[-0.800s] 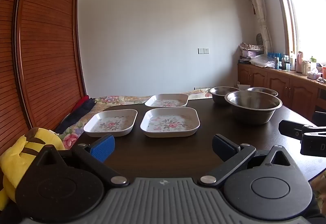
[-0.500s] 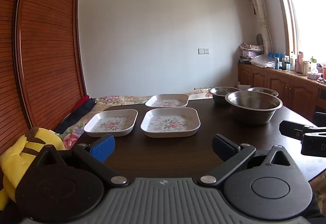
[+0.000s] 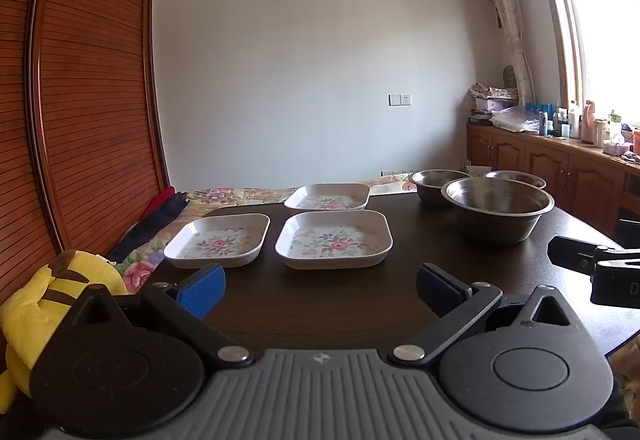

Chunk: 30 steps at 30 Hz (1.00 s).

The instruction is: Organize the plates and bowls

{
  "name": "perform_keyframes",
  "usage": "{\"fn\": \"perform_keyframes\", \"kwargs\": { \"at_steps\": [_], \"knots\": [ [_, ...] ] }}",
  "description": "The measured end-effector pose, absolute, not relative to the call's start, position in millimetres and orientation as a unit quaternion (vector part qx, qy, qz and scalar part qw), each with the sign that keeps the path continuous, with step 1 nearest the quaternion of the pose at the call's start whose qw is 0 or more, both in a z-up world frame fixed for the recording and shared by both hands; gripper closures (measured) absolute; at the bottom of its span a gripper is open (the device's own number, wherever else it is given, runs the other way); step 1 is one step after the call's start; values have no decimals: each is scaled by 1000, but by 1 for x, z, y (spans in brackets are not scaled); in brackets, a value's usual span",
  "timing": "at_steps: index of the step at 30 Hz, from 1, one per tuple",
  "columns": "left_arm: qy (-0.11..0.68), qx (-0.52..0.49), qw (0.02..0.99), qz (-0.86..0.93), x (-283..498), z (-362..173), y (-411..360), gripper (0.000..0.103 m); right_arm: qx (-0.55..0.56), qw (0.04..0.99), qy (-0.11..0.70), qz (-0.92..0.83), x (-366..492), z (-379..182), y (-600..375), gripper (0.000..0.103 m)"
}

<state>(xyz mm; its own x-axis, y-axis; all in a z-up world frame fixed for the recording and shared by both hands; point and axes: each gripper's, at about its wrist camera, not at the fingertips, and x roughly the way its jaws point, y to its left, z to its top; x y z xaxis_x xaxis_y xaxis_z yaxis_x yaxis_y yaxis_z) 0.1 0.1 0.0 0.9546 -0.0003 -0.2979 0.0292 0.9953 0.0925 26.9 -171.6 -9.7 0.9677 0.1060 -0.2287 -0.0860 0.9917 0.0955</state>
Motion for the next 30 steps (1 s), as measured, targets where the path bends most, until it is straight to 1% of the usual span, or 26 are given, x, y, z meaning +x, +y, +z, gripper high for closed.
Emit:
{"fn": "perform_keyframes", "kwargs": {
  "at_steps": [17,30],
  "knots": [
    [172,45,984,-10,9,-7,3,0,40,989,135,46,35,-16,-170,0],
    [196,47,979,-27,16,-13,6,0,31,985,147,82,50,-12,-165,0]
  ]
}}
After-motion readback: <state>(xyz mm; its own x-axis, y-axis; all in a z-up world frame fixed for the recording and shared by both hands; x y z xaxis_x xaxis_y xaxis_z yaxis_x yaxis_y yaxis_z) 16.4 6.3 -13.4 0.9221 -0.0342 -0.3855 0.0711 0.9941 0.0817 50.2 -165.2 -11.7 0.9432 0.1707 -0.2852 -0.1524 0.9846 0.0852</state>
